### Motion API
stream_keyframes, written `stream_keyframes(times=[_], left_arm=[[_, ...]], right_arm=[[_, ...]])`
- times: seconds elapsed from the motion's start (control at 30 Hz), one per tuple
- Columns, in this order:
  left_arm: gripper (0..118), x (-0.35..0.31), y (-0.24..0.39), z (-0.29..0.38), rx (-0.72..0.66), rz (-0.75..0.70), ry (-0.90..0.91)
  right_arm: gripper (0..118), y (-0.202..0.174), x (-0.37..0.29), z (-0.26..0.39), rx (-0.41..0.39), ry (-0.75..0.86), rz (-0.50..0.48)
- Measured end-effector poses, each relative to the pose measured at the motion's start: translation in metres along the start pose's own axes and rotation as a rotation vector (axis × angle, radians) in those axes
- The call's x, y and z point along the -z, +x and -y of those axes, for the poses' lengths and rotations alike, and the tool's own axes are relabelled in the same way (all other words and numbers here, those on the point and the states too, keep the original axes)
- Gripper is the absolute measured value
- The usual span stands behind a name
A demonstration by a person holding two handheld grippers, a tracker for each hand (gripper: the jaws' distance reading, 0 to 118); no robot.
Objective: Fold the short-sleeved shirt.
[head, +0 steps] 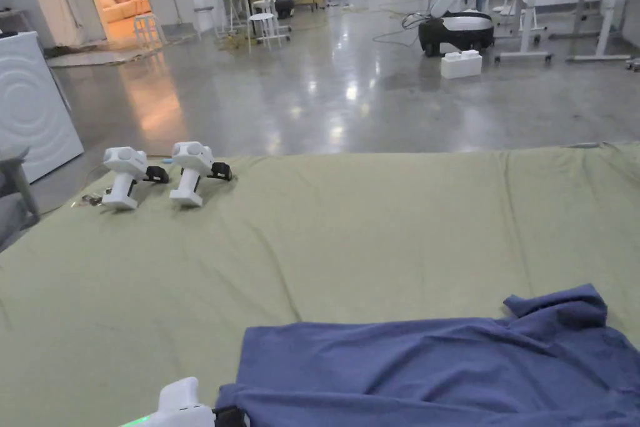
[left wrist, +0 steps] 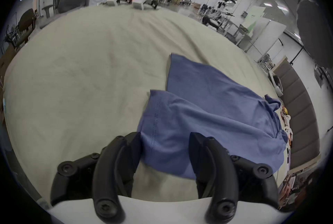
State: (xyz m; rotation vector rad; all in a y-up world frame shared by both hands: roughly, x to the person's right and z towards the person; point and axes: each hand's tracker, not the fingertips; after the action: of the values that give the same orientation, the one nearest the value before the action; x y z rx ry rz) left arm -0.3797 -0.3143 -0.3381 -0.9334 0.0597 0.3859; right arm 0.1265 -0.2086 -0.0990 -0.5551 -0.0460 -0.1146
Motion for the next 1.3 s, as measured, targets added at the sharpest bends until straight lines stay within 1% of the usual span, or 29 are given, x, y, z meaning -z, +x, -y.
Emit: stream_keyframes(times=[0.03,0.07,0.1,0.13,0.2,0.23,0.27,0.3,0.33,0.37,0.4,0.47,0.5,0.57,0.6,0.67,0.7,0.73,0.77,0.8,0.87,0.93,0.97,1.0,1.03,1.07,1.1,1.17,1.3], left_arm=[[58,0.004,0.008,0.001,0.031,-0.045,-0.014],[41,0.005,0.018,0.007,0.094,-0.116,0.009],[26,0.004,0.022,0.009,0.127,-0.091,0.021],[16,0.005,0.029,0.01,0.128,-0.081,0.011],[16,0.01,0.041,0.016,0.206,-0.139,0.002],[16,0.013,0.041,0.016,0.22,-0.144,-0.001],[16,0.016,0.039,0.015,0.203,-0.134,-0.01],[16,0.017,0.036,0.013,0.198,-0.129,-0.017],[16,0.017,0.034,0.01,0.191,-0.12,-0.025],[15,0.016,0.032,0.007,0.18,-0.111,-0.037],[15,0.015,0.032,0.004,0.183,-0.109,-0.05],[15,0.015,0.031,-0.003,0.2,-0.1,-0.079],[16,0.016,0.031,-0.003,0.198,-0.099,-0.082],[15,0.016,0.031,-0.002,0.2,-0.1,-0.085],[16,0.016,0.032,-0.001,0.201,-0.1,-0.083],[16,0.015,0.032,0.003,0.204,-0.097,-0.073],[16,0.015,0.032,0.005,0.208,-0.099,-0.067],[16,0.01,0.039,0.008,0.212,-0.1,-0.064],[15,0.01,0.04,0.01,0.218,-0.102,-0.06],[15,0.01,0.041,0.011,0.224,-0.101,-0.06],[16,0.008,0.044,0.009,0.256,-0.101,-0.068],[15,-0.001,0.04,0.003,0.22,-0.074,-0.081],[15,-0.009,0.036,0.002,0.182,-0.05,-0.061],[14,-0.017,0.029,0.001,0.14,-0.025,-0.011],[14,-0.028,0.026,0.003,0.123,-0.006,0.02],[14,-0.041,0.025,0.006,0.117,0.003,0.054],[14,-0.052,0.026,0.006,0.117,0.008,0.044],[14,-0.056,0.005,0.006,0.09,0.034,0.055],[14,-0.087,-0.013,0.022,0.086,0.064,0.048]], right_arm=[[5,0.003,0.003,0.001,0.006,-0.013,0.007],[5,0.006,0.007,0.002,0.014,-0.032,0.013],[5,0.01,0.012,0.004,0.016,-0.044,0.014],[5,0.013,0.018,0.003,0.014,-0.053,0.013],[5,0.018,0.037,-0.002,0.007,-0.081,0.012],[5,0.022,0.052,-0.007,0.004,-0.1,0.008],[10,0.028,0.074,-0.013,0.009,-0.13,0.009],[32,0.034,0.096,-0.018,0.026,-0.138,0.007],[55,0.047,0.123,-0.021,0.074,-0.17,0.006],[74,0.06,0.146,-0.021,0.123,-0.181,-0.007],[80,0.072,0.173,-0.024,0.189,-0.19,-0.018],[80,0.092,0.219,-0.027,0.325,-0.177,-0.025],[80,0.107,0.244,-0.025,0.367,-0.207,0.005],[80,0.118,0.281,-0.021,0.403,-0.239,0.05],[79,0.119,0.297,-0.018,0.385,-0.293,0.097],[73,0.115,0.313,-0.007,0.343,-0.372,0.112],[52,0.102,0.305,-0.008,0.253,-0.308,0.163],[33,0.09,0.299,-0.011,0.189,-0.284,0.174],[17,0.08,0.298,-0.01,0.109,-0.286,0.174],[16,0.07,0.3,-0.011,0.034,-0.305,0.198],[15,0.062,0.308,-0.01,-0.033,-0.332,0.222],[15,0.065,0.303,-0.013,0.018,-0.32,0.219],[14,0.064,0.295,-0.014,0.019,-0.288,0.243],[14,0.056,0.284,-0.016,-0.075,-0.236,0.3],[14,0.052,0.278,-0.016,-0.188,-0.245,0.36],[14,0.047,0.268,-0.015,-0.239,-0.25,0.356],[14,0.046,0.257,-0.014,-0.242,-0.24,0.343],[14,0.04,0.232,-0.02,-0.208,-0.209,0.353],[14,0.043,0.179,-0.013,-0.099,-0.2,0.351]])
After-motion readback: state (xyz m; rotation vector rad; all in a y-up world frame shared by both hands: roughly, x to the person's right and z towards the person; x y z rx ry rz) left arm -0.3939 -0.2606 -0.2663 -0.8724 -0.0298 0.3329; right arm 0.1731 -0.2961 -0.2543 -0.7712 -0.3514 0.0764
